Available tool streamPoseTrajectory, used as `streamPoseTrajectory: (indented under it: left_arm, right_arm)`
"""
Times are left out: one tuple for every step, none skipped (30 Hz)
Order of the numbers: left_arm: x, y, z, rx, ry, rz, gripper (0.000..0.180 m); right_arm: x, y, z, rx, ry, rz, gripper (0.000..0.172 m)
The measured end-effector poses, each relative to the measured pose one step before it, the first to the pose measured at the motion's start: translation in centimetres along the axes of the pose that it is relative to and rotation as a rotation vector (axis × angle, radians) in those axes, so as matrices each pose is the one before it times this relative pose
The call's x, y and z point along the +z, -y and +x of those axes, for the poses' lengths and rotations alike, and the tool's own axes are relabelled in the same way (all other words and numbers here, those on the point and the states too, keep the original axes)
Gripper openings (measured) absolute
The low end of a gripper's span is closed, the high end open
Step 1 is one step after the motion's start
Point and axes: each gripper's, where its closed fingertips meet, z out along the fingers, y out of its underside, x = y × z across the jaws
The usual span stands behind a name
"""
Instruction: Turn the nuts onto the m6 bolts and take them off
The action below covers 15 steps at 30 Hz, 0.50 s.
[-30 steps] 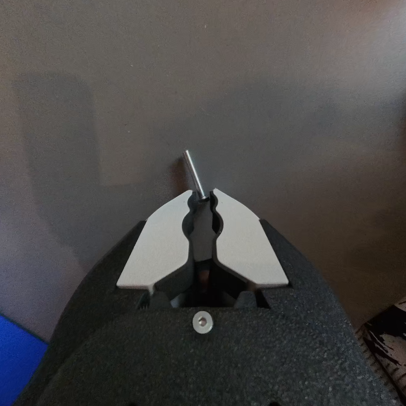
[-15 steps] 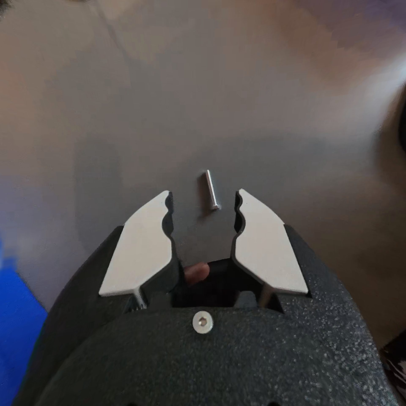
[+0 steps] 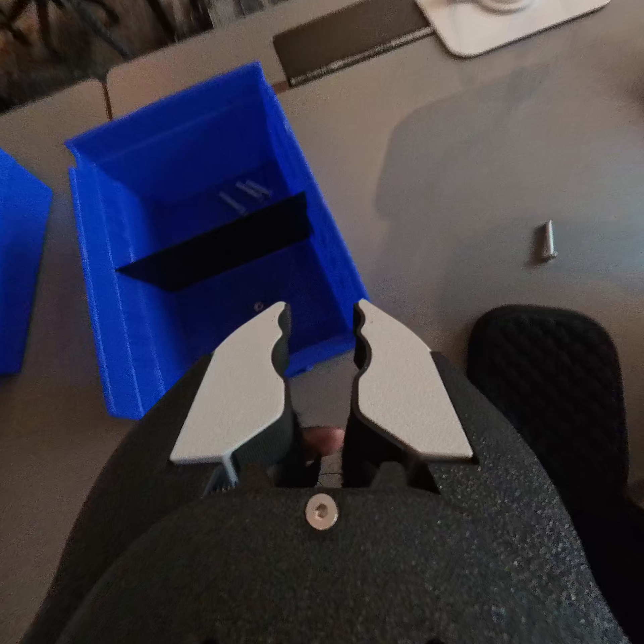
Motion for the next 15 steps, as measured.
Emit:
streamPoseTrajectory:
  left_arm:
    - [0.081, -0.622, -0.971, -0.0077, -0.0205, -0.0349, 0.033]
    - [0.287, -0.531, -0.866, -0.0105, -0.0269, -0.0335, 0.031]
    - [0.468, -0.543, -0.8, -0.0156, -0.0304, -0.0389, 0.028]
    - [0.576, -0.534, -0.783, -0.0199, -0.0312, -0.0425, 0.026]
    - [0.644, -0.417, -0.896, -0.0226, -0.018, -0.0374, 0.024]
    - [0.664, -0.329, -0.999, -0.023, -0.0039, -0.0359, 0.022]
    - [0.72, -0.309, -0.867, -0.0206, -0.003, -0.0371, 0.021]
    - [0.77, -0.284, -0.698, -0.0165, -0.0049, -0.0385, 0.02]
    - [0.817, -0.264, -0.629, -0.0147, 0.0001, -0.0392, 0.02]
    - [0.834, -0.284, -0.604, -0.012, 0.0085, -0.0433, 0.02]
    - [0.83, -0.277, -0.603, -0.0075, 0.0161, -0.0446, 0.02]
    - [0.815, -0.172, -0.581, -0.0096, 0.0186, -0.039, 0.019]
    - [0.781, -0.136, -0.498, -0.0127, 0.0176, -0.0367, 0.019]
    - [0.736, -0.153, -0.51, -0.0092, 0.0218, -0.0364, 0.018]
    - [0.677, -0.078, -0.421, -0.007, 0.0193, -0.0289, 0.018]
  right_arm:
    - [-0.138, 0.117, 0.049, 0.0062, -0.0008, 0.0062, 0.066]
    - [-0.155, 0.098, 0.056, 0.0072, 0.0009, 0.0058, 0.066]
    - [-0.171, 0.073, 0.084, 0.005, -0.0012, 0.0054, 0.066]
    - [-0.164, 0.053, 0.118, 0.0026, -0.0039, 0.0043, 0.066]
    - [-0.181, 0.046, 0.116, 0.0013, -0.0046, 0.0029, 0.067]
    - [-0.187, 0.05, 0.111, 0.0007, -0.004, 0.0033, 0.067]
    - [-0.183, 0.085, 0.099, 0.0006, -0.0038, 0.0052, 0.067]
    - [-0.183, 0.089, 0.106, 0.001, -0.0037, 0.0055, 0.067]
    - [-0.17, 0.083, 0.125, 0.0013, -0.0043, 0.0048, 0.067]
    - [-0.16, 0.06, 0.12, 0.0009, -0.0036, 0.0043, 0.067]
    - [-0.144, 0.043, 0.122, 0.0004, -0.0031, 0.0035, 0.067]
    - [-0.135, 0.017, 0.131, 0.001, -0.0041, 0.0028, 0.067]
    - [-0.12, 0.028, 0.141, 0.0023, -0.0045, 0.0027, 0.066]
    - [-0.11, 0.029, 0.108, 0.0029, -0.0038, 0.0033, 0.066]
    - [-0.11, 0.051, 0.078, 0.002, -0.0024, 0.0034, 0.066]
